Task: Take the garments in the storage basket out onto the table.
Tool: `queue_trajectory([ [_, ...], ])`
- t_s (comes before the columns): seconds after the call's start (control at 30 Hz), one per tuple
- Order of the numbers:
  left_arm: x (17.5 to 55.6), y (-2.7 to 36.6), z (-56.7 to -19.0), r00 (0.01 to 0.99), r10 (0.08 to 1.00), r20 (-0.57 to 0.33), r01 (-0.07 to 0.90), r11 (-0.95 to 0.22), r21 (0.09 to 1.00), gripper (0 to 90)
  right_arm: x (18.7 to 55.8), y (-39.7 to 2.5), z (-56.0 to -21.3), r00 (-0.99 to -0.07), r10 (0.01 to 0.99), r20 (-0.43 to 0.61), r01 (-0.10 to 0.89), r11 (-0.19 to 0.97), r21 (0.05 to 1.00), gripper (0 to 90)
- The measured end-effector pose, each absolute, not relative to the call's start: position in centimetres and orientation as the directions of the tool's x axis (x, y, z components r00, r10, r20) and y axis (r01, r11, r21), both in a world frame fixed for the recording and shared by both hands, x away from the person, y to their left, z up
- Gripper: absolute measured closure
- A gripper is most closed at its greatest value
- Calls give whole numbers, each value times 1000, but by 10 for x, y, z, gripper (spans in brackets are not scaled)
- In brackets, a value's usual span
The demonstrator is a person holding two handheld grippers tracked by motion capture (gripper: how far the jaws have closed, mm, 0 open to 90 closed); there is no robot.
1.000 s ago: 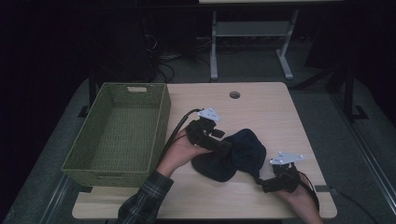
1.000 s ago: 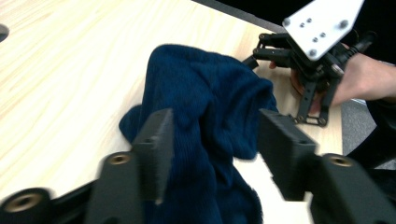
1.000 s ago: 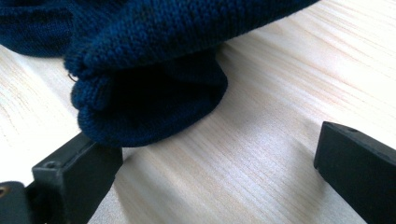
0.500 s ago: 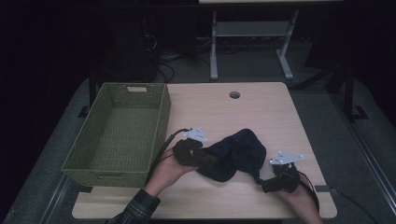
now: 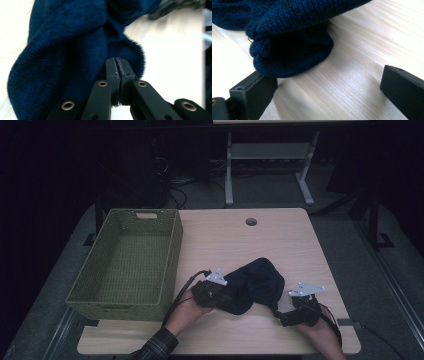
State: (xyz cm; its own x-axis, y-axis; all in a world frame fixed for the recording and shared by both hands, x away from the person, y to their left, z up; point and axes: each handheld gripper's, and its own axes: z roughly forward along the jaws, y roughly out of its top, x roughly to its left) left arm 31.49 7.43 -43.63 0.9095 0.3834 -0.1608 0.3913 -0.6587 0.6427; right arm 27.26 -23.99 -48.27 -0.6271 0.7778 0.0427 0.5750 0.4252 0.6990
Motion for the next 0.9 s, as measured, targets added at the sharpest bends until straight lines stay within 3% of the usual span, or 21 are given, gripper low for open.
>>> queue_trajectory([
  [0.37, 320, 69, -454, 907, 405, -119, 391, -701, 597, 874, 272, -240, -483, -626, 779, 40, 574, 426, 699, 8],
  [0.6, 325, 71, -458, 903, 400, -156, 409, -692, 595, 875, 271, -240, -482, -622, 782, 40, 578, 424, 697, 9],
  [0.73, 323, 70, -458, 907, 399, -135, 397, -700, 593, 875, 268, -241, -477, -662, 748, 53, 567, 454, 687, 131],
  [0.9, 324, 71, -458, 906, 400, -141, 400, -695, 597, 874, 261, -243, -468, -688, 722, 75, 539, 439, 719, 149],
])
